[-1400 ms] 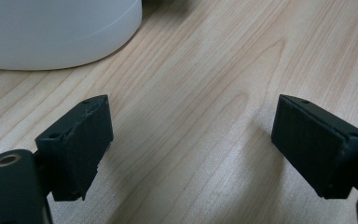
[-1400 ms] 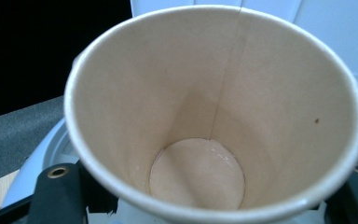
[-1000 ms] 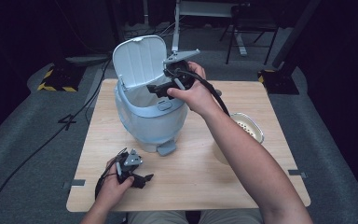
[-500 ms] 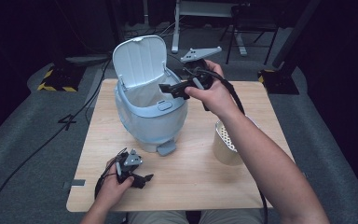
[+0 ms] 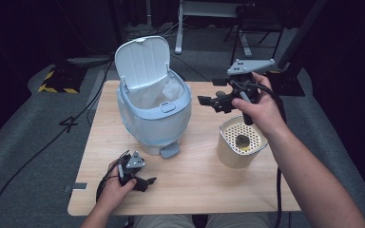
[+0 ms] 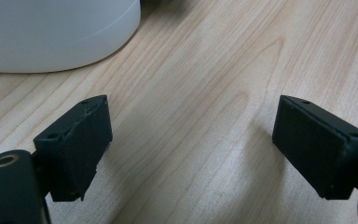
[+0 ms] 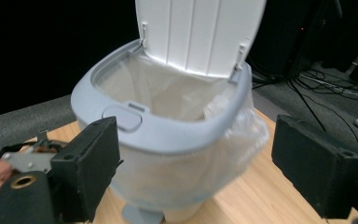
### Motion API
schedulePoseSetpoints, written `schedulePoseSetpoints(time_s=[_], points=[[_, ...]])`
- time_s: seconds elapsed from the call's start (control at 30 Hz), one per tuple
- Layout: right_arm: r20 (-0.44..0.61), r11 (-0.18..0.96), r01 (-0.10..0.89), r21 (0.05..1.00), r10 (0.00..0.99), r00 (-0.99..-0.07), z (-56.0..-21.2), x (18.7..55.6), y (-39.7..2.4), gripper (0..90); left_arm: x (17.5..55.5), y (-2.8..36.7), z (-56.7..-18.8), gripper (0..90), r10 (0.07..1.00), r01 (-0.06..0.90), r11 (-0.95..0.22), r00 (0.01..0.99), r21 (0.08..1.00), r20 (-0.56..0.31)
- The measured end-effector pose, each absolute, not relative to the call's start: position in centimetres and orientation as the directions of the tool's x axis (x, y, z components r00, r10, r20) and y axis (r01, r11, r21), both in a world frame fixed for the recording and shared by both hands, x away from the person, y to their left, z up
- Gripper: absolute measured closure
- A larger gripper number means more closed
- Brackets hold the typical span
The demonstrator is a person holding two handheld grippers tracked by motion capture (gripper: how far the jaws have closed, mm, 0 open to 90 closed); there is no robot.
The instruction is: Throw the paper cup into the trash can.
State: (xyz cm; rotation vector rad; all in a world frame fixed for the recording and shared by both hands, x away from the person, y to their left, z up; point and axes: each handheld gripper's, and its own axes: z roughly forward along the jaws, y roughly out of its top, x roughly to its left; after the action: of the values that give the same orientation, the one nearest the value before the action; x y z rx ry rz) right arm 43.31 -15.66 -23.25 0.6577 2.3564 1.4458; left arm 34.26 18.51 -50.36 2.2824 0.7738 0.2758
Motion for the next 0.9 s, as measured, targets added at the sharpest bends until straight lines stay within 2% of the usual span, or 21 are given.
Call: schedulePoseSetpoints(time_s=[0.5,0.7,0.9], points=[[0.025,0.387,0.316,0.866,0.598,-0.801,-26.5,39.7,-25.5,15.6,34.3,18.5,-50.4,12.5,0.600,0.449,-0.577,0.800,0.683,-0.019],[0.029,0.401,0.326,0.856,0.592,-0.805,-29.5,37.2,-29.4,15.6,34.3,18.5,-50.4,12.5,0.601,0.449,-0.577,0.799,0.682,-0.019],[0.064,0.371,0.384,0.846,0.643,-0.763,-33.6,35.1,-32.4,16.0,34.2,18.5,-50.4,12.6,0.604,0.451,-0.575,0.797,0.682,-0.018]])
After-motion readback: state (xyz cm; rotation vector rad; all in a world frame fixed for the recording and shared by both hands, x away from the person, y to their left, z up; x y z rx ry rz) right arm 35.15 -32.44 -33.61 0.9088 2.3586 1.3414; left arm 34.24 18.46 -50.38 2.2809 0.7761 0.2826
